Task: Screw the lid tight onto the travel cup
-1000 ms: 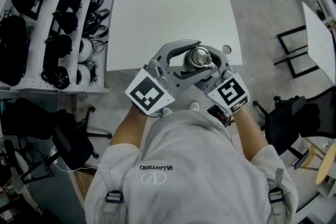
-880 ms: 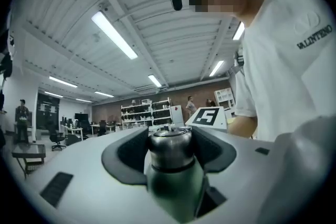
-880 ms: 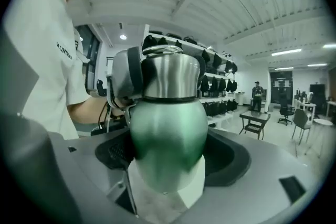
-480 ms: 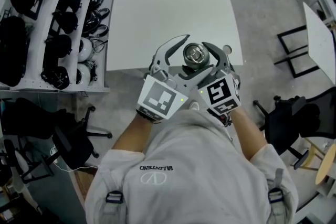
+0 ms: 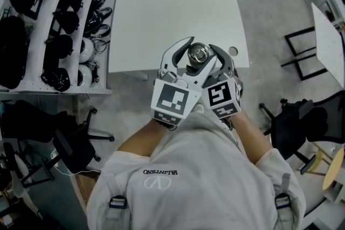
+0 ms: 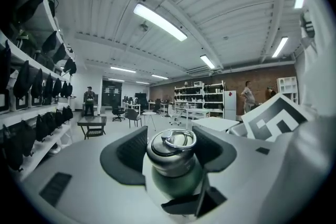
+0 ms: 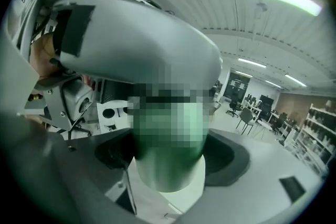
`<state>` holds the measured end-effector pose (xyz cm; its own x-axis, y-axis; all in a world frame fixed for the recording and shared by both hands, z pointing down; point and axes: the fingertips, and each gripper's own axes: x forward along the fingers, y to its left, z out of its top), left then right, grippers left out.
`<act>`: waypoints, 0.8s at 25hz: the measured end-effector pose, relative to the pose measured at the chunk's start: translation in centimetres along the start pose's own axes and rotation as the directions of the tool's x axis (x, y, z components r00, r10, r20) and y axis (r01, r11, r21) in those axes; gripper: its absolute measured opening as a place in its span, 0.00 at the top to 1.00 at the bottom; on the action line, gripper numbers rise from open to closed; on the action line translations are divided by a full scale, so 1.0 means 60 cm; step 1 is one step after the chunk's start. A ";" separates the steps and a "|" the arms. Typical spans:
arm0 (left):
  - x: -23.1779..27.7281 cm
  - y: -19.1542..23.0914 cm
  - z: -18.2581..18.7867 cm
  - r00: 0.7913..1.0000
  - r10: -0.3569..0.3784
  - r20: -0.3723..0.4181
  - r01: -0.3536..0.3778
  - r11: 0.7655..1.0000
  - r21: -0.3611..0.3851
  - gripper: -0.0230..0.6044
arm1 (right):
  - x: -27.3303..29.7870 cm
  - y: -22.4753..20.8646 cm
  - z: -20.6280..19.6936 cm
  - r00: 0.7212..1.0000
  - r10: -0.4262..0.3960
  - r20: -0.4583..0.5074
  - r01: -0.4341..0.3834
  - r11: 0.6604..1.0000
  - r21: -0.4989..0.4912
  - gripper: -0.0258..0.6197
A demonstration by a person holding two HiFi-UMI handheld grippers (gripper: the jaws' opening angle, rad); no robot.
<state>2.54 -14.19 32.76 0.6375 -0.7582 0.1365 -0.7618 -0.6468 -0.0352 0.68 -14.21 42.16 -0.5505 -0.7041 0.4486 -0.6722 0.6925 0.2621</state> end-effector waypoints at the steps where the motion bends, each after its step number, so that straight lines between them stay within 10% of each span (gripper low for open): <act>1: 0.000 0.001 0.001 1.000 0.001 0.006 -0.001 1.000 -0.008 0.54 | 0.000 0.000 0.003 1.000 0.000 0.006 0.000 1.000 0.009 0.36; 8: 0.004 -0.001 0.007 0.999 -0.012 0.033 0.012 1.000 -0.004 0.54 | -0.001 -0.008 0.009 0.999 -0.007 0.031 0.006 0.999 0.038 0.36; 14: 0.000 -0.014 0.023 0.976 -0.209 0.065 0.204 0.976 0.075 0.55 | -0.009 0.002 0.020 0.990 0.092 0.108 -0.098 0.994 0.048 0.36; 20: -0.046 -0.065 0.052 0.854 -0.511 0.101 0.454 0.825 0.336 0.55 | -0.050 0.044 0.058 0.881 0.358 0.308 -0.373 0.928 -0.012 0.36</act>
<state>4.11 -9.80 29.44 0.9450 -0.3252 0.0348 -0.3006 -0.9056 -0.2993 -1.16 -10.84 38.54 -0.8787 -0.4207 0.2258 -0.4121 0.9070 0.0861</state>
